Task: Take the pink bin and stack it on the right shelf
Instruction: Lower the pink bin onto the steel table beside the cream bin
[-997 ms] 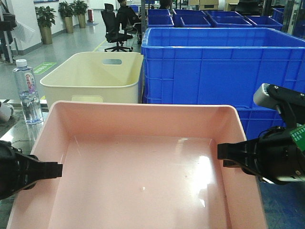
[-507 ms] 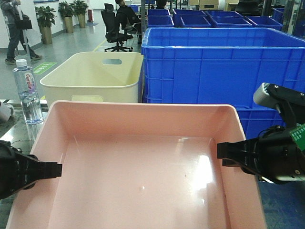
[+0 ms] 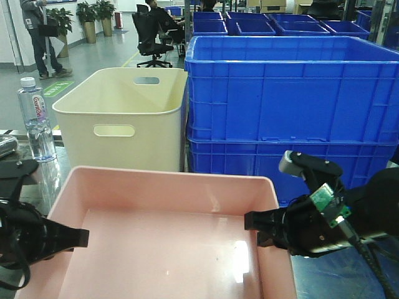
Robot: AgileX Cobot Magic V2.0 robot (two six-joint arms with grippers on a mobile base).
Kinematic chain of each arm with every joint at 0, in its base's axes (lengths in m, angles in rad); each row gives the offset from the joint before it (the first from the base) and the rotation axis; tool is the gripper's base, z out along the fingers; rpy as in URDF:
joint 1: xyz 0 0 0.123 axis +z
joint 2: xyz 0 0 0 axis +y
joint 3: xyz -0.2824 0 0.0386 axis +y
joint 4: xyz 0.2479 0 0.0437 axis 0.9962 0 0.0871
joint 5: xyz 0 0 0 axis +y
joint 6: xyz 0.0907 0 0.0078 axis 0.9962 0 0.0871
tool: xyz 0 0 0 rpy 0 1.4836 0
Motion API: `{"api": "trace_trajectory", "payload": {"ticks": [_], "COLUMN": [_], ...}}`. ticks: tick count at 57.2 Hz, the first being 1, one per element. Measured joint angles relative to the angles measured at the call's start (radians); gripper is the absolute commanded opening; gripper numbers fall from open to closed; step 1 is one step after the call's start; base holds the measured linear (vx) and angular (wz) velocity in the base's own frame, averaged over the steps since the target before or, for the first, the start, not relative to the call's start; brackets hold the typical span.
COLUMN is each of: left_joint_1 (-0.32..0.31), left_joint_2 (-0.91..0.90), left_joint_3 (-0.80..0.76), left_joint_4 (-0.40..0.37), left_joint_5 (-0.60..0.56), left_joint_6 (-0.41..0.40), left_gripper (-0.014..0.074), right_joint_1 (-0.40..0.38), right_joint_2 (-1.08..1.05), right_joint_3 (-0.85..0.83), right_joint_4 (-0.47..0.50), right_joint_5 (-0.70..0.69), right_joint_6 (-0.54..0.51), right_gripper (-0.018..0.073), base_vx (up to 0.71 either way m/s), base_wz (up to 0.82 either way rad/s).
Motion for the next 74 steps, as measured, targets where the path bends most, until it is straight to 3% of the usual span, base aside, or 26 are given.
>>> {"api": "trace_trajectory", "payload": {"ticks": [16,22,35,44,63,74], "left_joint_1": [0.000,0.000,0.002,0.010,0.012,0.008], "left_joint_2": [0.057,0.061,0.068,0.066,-0.016,-0.146], "left_joint_3": [0.000,0.000,0.000,0.000,0.000,0.000], "left_joint_4": [0.033,0.035,0.067,0.090,0.096,0.096], "left_joint_5": [-0.003,-0.003,-0.002,-0.017,-0.097,-0.161], "left_joint_6": [-0.005,-0.005,-0.006,-0.006,0.003,0.064], "left_gripper": [0.0087,0.0168,0.0428,0.0516,0.0479,0.0336], "right_joint_1": [0.000,0.000,-0.005,-0.013,-0.013,-0.013], "right_joint_2": [0.051,0.058,0.064,0.067,-0.009,-0.084], "right_joint_3": [-0.003,-0.003,-0.003,-0.001,-0.001,-0.001], "right_joint_4": [0.017,0.021,0.008,-0.015,-0.038,-0.041], "right_joint_5": [-0.037,-0.047,-0.050,-0.043,-0.075,-0.096], "right_joint_6": [-0.019,-0.019,-0.027,-0.030,-0.031,-0.031], "right_gripper": [0.0117,0.0218,0.0506,0.0577,0.0549,0.0515], "base_vx": [0.00,0.00,0.00,0.00,0.00,0.00], "base_wz": [0.00,0.00,0.00,0.00,0.00,0.00]}}
